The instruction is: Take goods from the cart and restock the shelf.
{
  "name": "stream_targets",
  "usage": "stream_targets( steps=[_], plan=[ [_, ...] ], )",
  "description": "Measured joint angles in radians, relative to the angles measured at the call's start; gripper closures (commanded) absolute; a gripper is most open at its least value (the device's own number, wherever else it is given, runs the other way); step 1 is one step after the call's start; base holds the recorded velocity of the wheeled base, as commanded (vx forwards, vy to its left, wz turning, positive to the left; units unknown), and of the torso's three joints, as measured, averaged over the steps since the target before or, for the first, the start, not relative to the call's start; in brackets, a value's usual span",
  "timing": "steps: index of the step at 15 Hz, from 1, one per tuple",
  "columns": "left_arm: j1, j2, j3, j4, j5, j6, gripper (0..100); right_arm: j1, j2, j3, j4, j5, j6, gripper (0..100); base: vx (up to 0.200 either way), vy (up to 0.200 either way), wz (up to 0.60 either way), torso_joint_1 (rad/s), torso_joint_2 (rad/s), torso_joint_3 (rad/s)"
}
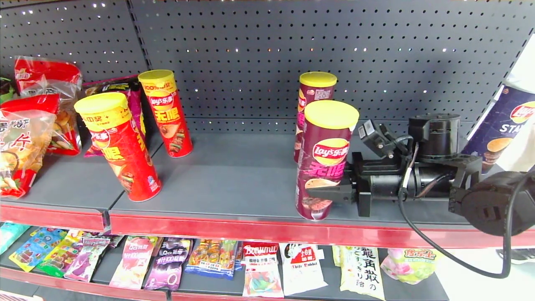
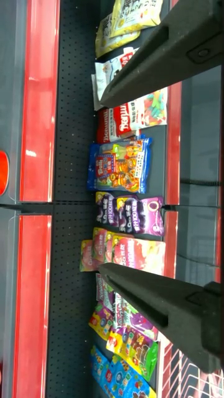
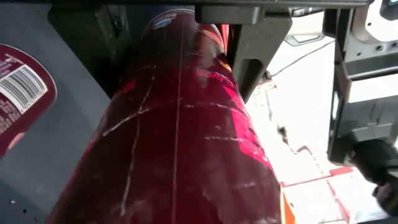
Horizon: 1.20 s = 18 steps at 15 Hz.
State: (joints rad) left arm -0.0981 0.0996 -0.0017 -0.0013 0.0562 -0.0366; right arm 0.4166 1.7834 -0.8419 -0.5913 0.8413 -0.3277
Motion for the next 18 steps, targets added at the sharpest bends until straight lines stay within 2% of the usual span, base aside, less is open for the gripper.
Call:
stream_targets(
  steps=[5,18],
  plan=[
    [0.000,0.000,0.000,0.000,0.000,0.000,0,0.029,-0.011,0.020,-0.013,-0.058,0.008,100,0.000,0.000,0.00,0.000,0.00,0.000],
    [0.000,0.000,0.000,0.000,0.000,0.000,0,0.089,-0.005,0.020,-0.030,-0.116,0.029,100,0.000,0.000,0.00,0.000,0.00,0.000]
  ],
)
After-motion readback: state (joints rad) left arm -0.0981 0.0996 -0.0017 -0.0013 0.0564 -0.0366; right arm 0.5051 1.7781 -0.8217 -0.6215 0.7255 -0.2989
